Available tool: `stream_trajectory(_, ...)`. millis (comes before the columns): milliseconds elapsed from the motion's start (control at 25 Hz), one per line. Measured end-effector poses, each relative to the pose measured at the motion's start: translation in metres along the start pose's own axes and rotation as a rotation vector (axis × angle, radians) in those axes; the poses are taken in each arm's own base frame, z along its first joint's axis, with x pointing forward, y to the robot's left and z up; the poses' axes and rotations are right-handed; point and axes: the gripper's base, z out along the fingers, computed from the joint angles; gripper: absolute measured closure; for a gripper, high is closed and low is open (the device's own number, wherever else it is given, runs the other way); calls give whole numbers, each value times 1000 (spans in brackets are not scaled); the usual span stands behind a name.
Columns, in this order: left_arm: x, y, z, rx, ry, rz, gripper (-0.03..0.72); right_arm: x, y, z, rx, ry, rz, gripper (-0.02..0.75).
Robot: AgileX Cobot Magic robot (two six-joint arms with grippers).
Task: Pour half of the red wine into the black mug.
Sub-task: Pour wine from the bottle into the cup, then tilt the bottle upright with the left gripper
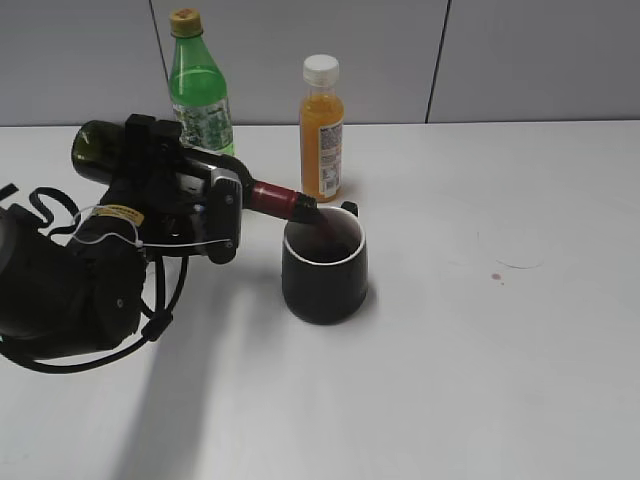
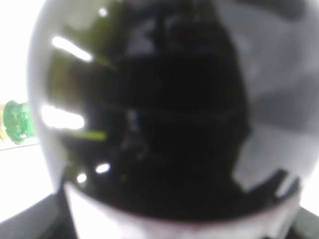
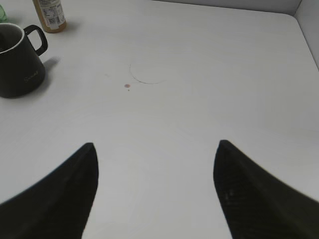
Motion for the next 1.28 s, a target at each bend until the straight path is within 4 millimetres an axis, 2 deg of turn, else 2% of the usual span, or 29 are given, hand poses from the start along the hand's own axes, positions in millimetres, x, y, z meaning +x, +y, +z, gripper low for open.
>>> stream_trajectory(1280, 0, 1, 0, -8, 1, 26, 153, 0, 0, 0, 0, 0, -5, 190)
